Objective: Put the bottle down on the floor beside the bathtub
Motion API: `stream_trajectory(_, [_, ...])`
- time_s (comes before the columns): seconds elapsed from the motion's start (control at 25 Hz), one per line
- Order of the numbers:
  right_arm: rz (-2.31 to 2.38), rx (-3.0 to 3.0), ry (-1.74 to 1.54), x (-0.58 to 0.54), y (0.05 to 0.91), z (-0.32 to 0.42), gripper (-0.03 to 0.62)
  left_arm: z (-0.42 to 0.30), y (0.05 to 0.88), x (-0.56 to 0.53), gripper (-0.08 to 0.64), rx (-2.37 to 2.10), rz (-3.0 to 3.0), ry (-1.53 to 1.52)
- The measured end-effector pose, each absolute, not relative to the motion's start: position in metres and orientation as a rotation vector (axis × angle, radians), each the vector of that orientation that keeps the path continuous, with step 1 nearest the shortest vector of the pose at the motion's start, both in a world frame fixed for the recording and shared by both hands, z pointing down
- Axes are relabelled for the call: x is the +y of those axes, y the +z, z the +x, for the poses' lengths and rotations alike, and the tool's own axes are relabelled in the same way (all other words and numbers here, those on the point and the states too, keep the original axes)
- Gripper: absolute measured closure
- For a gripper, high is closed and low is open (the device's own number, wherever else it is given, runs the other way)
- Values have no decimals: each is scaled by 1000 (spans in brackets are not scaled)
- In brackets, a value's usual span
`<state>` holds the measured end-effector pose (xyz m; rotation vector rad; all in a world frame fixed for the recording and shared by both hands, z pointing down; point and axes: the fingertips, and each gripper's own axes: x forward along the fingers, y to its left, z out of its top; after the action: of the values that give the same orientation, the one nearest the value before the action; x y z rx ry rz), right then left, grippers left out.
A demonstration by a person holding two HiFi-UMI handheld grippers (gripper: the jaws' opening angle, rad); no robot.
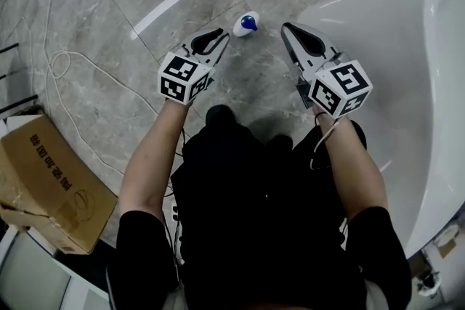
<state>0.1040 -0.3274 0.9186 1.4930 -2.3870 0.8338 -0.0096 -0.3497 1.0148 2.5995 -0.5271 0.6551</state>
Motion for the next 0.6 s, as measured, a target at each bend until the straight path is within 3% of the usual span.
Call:
stream_trajectory(0.08, [1520, -2362, 887, -320, 892, 105, 564, -23, 968, -349, 538, -566, 2594, 631])
stream_trajectory(0.6, [1385, -2351, 1048, -263, 626, 55, 563, -72, 619, -313, 543, -812, 2588, 547])
